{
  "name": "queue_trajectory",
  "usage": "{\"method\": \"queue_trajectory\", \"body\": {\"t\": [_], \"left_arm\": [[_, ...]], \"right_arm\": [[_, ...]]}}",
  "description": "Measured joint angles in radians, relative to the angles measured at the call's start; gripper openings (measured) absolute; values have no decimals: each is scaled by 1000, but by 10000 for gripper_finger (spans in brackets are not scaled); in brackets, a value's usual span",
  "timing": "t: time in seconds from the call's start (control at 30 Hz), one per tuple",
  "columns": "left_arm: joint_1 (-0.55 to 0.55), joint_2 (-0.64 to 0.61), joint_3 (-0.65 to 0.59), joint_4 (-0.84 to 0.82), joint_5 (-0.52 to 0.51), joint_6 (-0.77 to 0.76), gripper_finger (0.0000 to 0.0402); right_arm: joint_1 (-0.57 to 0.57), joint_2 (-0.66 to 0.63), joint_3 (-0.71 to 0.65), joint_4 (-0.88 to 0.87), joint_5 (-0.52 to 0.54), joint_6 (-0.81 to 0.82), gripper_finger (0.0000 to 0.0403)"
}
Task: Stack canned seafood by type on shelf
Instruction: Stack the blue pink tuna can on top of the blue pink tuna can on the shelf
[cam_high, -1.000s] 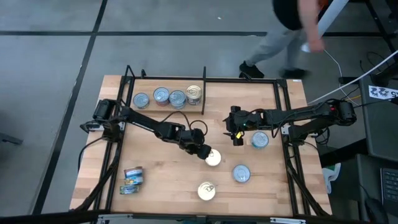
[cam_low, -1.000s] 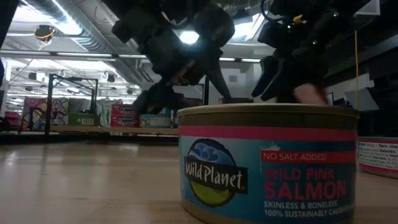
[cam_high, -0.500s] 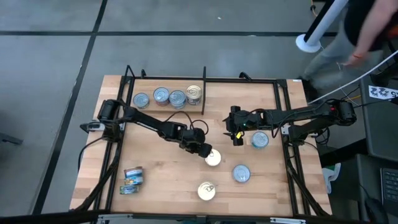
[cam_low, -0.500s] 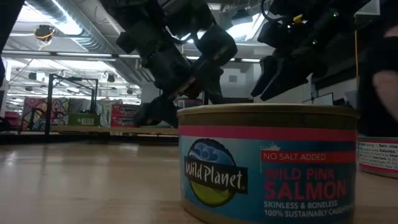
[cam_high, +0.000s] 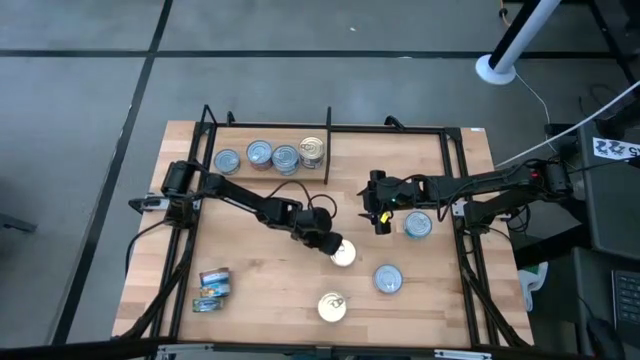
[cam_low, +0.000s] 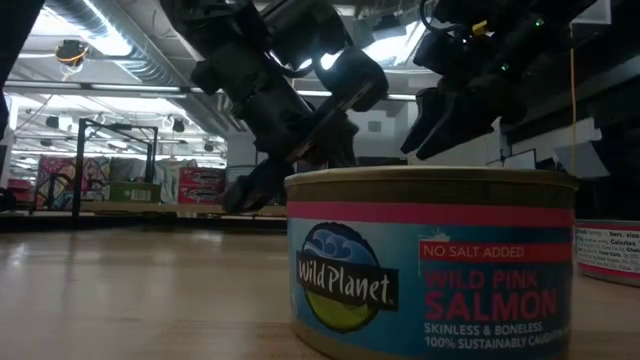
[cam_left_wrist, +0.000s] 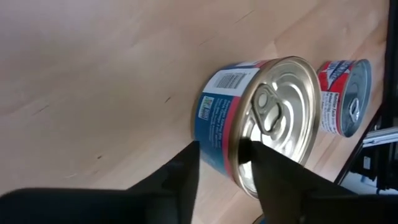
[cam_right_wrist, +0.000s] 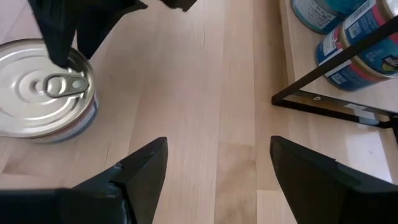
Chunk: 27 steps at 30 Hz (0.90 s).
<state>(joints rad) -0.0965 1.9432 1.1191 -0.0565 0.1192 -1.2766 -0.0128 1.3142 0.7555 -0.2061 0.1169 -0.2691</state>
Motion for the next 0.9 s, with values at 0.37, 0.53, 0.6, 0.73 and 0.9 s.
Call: {"method": "queue_trajectory", "body": {"t": [0.37,0.53,0.6,0.73,0.9], "left_arm": [[13,-4,1,1,0,19,21],[35,-7,1,-3,0,29,4],[46,-7,1,-3,0,46,4],[68,-11,0,-7,-2,66,1],[98,-11,0,-10,3,105,0]], "right_arm": [[0,0,0,1,-5,-42,282],[0,0,0,8,-5,-53,282],[0,0,0,15,-5,-54,282],[0,0,0,28,-5,-54,282],[0,0,0,26,-14,-64,282]]}}
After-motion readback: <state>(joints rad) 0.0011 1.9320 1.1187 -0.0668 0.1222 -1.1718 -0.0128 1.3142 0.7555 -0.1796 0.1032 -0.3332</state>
